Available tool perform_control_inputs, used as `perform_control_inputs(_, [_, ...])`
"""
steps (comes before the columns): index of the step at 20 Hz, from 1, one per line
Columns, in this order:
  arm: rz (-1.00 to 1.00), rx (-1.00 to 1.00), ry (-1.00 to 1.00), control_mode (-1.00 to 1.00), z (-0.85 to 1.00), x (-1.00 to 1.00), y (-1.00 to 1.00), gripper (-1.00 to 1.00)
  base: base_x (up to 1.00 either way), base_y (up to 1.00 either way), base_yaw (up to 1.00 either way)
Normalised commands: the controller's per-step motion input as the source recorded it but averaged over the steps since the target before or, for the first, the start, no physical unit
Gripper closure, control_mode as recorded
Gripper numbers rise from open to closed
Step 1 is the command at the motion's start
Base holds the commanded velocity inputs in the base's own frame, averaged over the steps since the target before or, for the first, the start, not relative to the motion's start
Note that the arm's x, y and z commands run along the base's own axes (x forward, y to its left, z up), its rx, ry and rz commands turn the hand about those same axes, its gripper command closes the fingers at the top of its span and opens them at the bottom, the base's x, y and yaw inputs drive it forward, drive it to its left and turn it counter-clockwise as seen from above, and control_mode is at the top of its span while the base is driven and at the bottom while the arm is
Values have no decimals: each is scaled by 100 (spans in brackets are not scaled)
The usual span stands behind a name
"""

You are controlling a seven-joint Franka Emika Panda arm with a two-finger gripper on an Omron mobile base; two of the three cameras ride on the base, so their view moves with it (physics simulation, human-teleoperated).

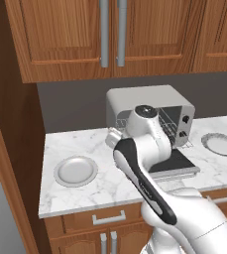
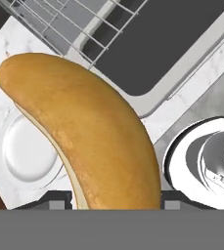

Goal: Open the toaster oven door. Place the hotdog bun on the top rack in the toaster oven and place the steak on the bottom rack.

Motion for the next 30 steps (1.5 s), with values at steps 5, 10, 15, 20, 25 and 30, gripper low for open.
perform_control_inputs(5, [7,0,-9,-100,22,-22,-40,100,0,0,0])
perform_control_inputs(10, [12,0,-7,-100,14,-14,-41,100,0,0,0])
perform_control_inputs(15, [8,0,0,-100,28,0,-35,100,0,0,0])
perform_control_inputs(20, [5,0,21,-100,29,13,-27,100,0,0,0])
perform_control_inputs(25, [3,0,16,-100,25,15,-28,100,0,0,0])
perform_control_inputs(30, [0,0,12,-100,18,26,-23,100,0,0,0])
